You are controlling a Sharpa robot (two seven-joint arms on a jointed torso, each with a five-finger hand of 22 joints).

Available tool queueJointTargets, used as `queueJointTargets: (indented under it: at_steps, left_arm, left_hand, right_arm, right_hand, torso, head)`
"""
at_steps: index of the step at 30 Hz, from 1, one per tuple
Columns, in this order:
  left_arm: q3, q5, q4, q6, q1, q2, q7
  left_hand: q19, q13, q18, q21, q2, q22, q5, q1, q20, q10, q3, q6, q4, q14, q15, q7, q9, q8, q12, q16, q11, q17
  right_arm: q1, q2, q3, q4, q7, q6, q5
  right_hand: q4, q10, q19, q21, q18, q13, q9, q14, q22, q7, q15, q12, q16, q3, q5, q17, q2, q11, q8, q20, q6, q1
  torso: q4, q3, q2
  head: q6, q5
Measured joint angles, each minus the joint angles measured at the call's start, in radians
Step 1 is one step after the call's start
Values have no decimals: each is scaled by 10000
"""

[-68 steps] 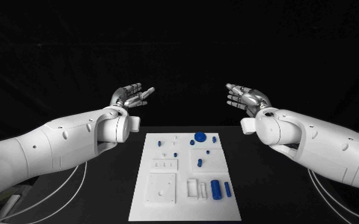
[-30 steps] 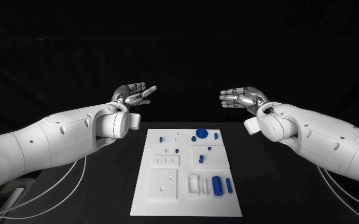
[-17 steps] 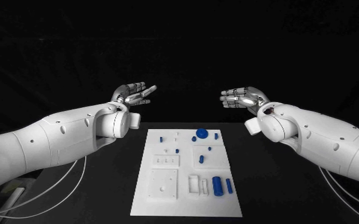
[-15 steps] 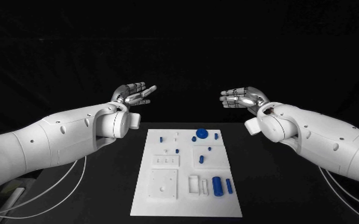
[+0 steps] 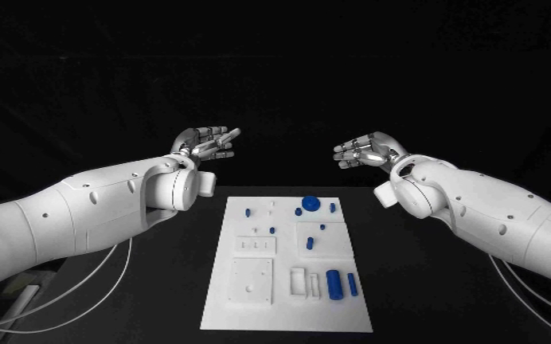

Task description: Assemble the parts on the task board

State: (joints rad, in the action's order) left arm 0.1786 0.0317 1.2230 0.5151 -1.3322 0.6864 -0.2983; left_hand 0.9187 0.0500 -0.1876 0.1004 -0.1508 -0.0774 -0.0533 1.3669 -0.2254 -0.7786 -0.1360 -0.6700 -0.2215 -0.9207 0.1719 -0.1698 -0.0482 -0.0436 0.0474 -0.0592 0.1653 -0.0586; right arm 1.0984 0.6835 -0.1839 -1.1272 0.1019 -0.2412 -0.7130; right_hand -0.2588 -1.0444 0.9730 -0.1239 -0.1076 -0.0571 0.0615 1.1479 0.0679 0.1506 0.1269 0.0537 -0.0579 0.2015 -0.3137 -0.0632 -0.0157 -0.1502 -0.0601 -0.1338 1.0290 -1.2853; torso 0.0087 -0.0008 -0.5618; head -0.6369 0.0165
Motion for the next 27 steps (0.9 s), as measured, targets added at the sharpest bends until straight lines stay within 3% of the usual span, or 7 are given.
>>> queueJointTargets:
  at_steps: [3,4,7,11,14,20,27]
  left_arm:
    - [-2,-8,147,-99,-14,70,-6]
    - [-2,-13,201,-130,-14,94,-6]
    - [-1,-44,431,-247,-23,198,-2]
    - [1,-102,777,-449,-57,351,12]
    - [4,-165,1070,-657,-113,480,12]
    - [-4,-316,1663,-1073,-242,779,-19]
    - [-33,-490,2145,-1393,-380,1077,-42]
  left_hand:
    - [434,55,482,211,246,-52,0,-135,435,-1320,26,-644,324,-1024,-21,-76,-37,-59,66,-118,62,-19]
    - [542,61,484,274,319,-65,0,-188,542,-1730,51,-853,431,-1219,-72,-91,-46,-59,67,-128,56,-25]
    - [1097,77,802,619,677,-165,0,-363,956,-2778,246,-1942,903,-2137,-401,5,-102,-115,153,-370,-144,-70]
    - [1725,77,953,1086,926,-341,0,-373,1403,-3196,446,-2535,1326,-3133,-786,93,-129,-115,153,-821,-325,-175]
    - [2041,77,962,1408,1044,-489,0,-355,1614,-3201,534,-2541,1565,-3611,-946,97,-129,-115,153,-1086,-335,-233]
    - [2186,76,1026,2776,1221,-1320,-39,-433,1989,-3064,745,-2541,1971,-4115,-1252,97,-129,-115,153,-2481,-421,-626]
    - [1727,75,1026,3874,1221,-2045,-39,-433,2057,-2986,732,-2541,2011,-4045,-1324,96,-128,-115,153,-3551,-438,-814]
  right_arm:
    - [1,-102,-1,76,27,-19,-857]
    - [1,-128,-1,83,36,-27,-1135]
    - [1,-211,-2,110,53,-60,-2075]
    - [10,-348,-3,209,37,-61,-3327]
    - [34,-479,-4,315,-19,-22,-4289]
    - [62,-757,-11,427,-195,9,-6100]
    - [66,-1033,-9,432,-583,-8,-7967]
  right_hand:
    - [-110,-681,728,-325,1,0,36,878,94,-65,-347,-1,-157,314,0,-102,50,229,-39,329,395,174]
    - [-161,-832,931,-425,0,0,43,1125,123,-94,-446,-1,-185,367,0,-129,78,291,-38,427,503,199]
    - [-254,-1429,1817,-928,0,-24,53,2163,308,-208,-861,64,-430,460,1,-322,78,535,-37,816,779,196]
    - [-214,-1747,2753,-1614,-2,-25,45,3118,637,-256,-1230,64,-762,421,-353,-724,331,716,-37,1176,895,340]
    - [-181,-1874,3539,-2292,-243,-25,44,3203,1004,-303,-1403,64,-2105,302,-426,-1547,467,844,-37,1388,941,339]
    - [-229,-1963,4059,-4291,-315,-21,44,3186,2556,-396,-1523,35,-6228,795,-426,-4110,644,863,-37,1648,1035,520]
    - [-212,-1812,4055,-5432,-312,-21,44,3176,3823,-396,-1514,35,-7672,1341,-146,-4905,930,860,-36,1797,1035,513]
  torso:
    - [27,-6,-81]
    - [43,-7,-122]
    - [94,-26,-233]
    - [181,-51,-400]
    - [267,-76,-528]
    - [446,-114,-784]
    - [616,-149,-1042]
  head:
    - [11,-19]
    - [19,-34]
    - [54,-77]
    - [100,-146]
    - [117,-205]
    - [180,-322]
    - [283,-453]
